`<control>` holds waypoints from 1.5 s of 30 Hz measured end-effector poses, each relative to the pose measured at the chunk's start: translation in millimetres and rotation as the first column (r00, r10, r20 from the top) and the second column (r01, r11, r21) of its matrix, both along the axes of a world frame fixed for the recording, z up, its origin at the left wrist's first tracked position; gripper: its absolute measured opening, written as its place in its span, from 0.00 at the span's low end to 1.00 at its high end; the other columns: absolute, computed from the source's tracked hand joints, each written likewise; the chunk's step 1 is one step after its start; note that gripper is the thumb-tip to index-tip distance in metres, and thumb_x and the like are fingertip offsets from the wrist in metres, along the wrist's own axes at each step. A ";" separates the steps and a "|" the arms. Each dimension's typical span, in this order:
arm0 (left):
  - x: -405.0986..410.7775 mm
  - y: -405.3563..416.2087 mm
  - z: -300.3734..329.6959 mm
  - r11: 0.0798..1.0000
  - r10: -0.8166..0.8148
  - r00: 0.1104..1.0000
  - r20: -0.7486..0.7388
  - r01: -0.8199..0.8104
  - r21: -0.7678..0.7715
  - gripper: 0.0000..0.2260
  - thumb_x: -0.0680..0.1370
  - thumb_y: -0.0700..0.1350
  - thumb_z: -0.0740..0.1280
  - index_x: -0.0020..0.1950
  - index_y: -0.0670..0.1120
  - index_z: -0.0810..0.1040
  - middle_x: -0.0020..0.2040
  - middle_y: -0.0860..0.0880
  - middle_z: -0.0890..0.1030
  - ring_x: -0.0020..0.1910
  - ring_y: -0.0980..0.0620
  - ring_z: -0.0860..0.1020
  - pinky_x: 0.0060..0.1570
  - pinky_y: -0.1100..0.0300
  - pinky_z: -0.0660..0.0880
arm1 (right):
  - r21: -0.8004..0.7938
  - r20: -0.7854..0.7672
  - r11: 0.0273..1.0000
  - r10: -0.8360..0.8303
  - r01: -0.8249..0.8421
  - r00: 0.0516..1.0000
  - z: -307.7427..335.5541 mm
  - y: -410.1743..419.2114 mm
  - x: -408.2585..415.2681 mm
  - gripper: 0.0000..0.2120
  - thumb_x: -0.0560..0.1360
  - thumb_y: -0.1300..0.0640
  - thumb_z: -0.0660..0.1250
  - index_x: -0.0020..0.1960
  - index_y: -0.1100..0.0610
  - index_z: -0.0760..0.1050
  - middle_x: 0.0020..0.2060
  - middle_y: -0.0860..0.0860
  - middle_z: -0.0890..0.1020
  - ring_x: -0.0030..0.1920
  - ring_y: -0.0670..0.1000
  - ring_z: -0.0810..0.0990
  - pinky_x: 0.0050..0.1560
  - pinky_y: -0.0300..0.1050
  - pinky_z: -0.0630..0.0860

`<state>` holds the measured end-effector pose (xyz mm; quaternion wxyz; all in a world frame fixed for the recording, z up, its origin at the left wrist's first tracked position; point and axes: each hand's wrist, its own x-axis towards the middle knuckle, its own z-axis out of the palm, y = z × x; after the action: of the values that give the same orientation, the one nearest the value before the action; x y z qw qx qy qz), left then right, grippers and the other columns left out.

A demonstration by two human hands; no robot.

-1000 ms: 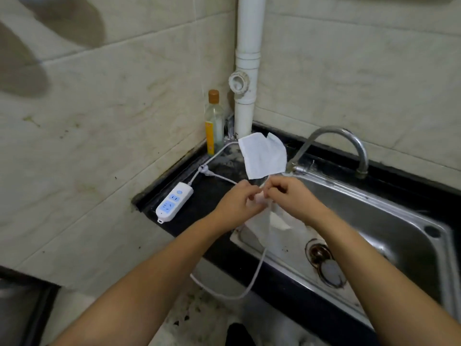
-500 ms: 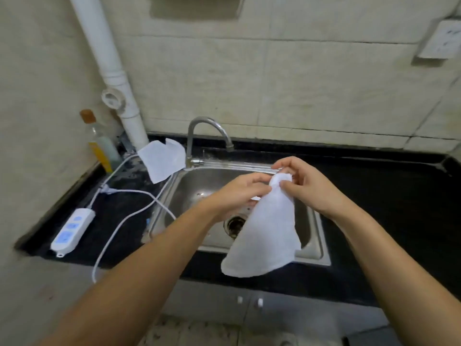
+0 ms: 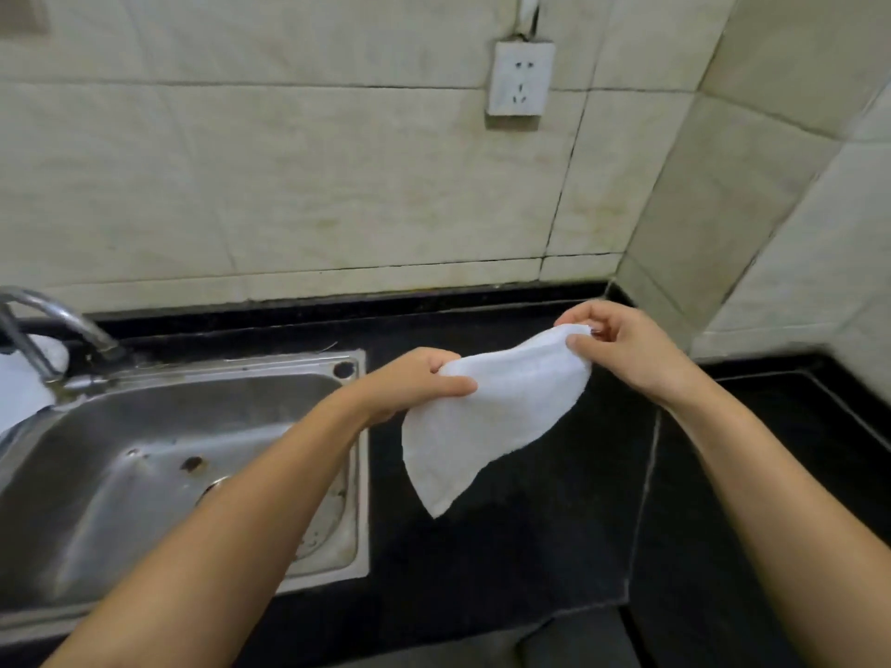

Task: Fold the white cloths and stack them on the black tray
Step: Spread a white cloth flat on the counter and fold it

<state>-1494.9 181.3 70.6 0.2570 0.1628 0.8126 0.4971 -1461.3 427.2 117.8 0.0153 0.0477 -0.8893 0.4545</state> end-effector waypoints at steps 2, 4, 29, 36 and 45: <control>-13.1 18.2 -4.4 0.999 -0.005 1.000 0.012 0.006 -0.045 0.12 0.76 0.46 0.67 0.50 0.38 0.77 0.42 0.48 0.79 0.41 0.52 0.79 0.42 0.60 0.74 | 0.012 0.001 0.999 -0.043 0.043 0.999 -5.0 26.0 -13.5 0.08 0.75 0.63 0.65 0.46 0.51 0.78 0.42 0.48 0.83 0.43 0.47 0.81 0.46 0.40 0.76; -24.0 31.2 -9.7 0.995 -0.009 1.000 -0.005 0.008 -0.102 0.06 0.76 0.46 0.67 0.44 0.44 0.77 0.40 0.50 0.78 0.39 0.53 0.78 0.40 0.61 0.73 | 0.020 0.011 0.995 -0.095 0.094 0.995 -14.5 44.9 -26.6 0.06 0.76 0.60 0.65 0.46 0.51 0.78 0.44 0.51 0.83 0.47 0.52 0.81 0.49 0.45 0.76; -97.6 38.0 -95.3 0.909 0.012 1.000 0.004 -0.009 -0.416 0.04 0.74 0.41 0.67 0.42 0.48 0.74 0.42 0.52 0.75 0.45 0.51 0.75 0.38 0.63 0.70 | 0.073 0.416 0.986 -0.168 0.151 0.894 -132.4 74.4 -89.3 0.04 0.76 0.60 0.66 0.47 0.54 0.79 0.43 0.51 0.81 0.46 0.50 0.78 0.47 0.43 0.74; -61.3 46.6 -145.6 0.857 -0.010 0.985 -0.174 -0.081 -0.509 0.03 0.77 0.43 0.63 0.48 0.47 0.76 0.45 0.52 0.75 0.44 0.53 0.75 0.46 0.58 0.74 | 0.125 0.424 0.974 -0.225 0.189 0.877 -182.0 72.3 -61.7 0.03 0.76 0.59 0.66 0.46 0.53 0.78 0.44 0.50 0.81 0.47 0.49 0.79 0.41 0.38 0.72; 22.9 30.8 -178.3 0.870 -0.181 0.927 -0.327 -0.004 -0.492 0.03 0.76 0.41 0.65 0.48 0.46 0.73 0.48 0.52 0.72 0.48 0.55 0.70 0.46 0.60 0.72 | 0.216 0.386 0.975 -0.032 -0.056 0.922 -204.4 92.9 9.8 0.09 0.74 0.64 0.66 0.43 0.50 0.78 0.42 0.48 0.74 0.45 0.45 0.75 0.44 0.31 0.68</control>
<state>-1472.0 212.1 -107.6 0.1579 0.2199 0.9357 0.2264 -1451.5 520.1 -86.5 -0.1686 -0.0362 -0.9197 0.3526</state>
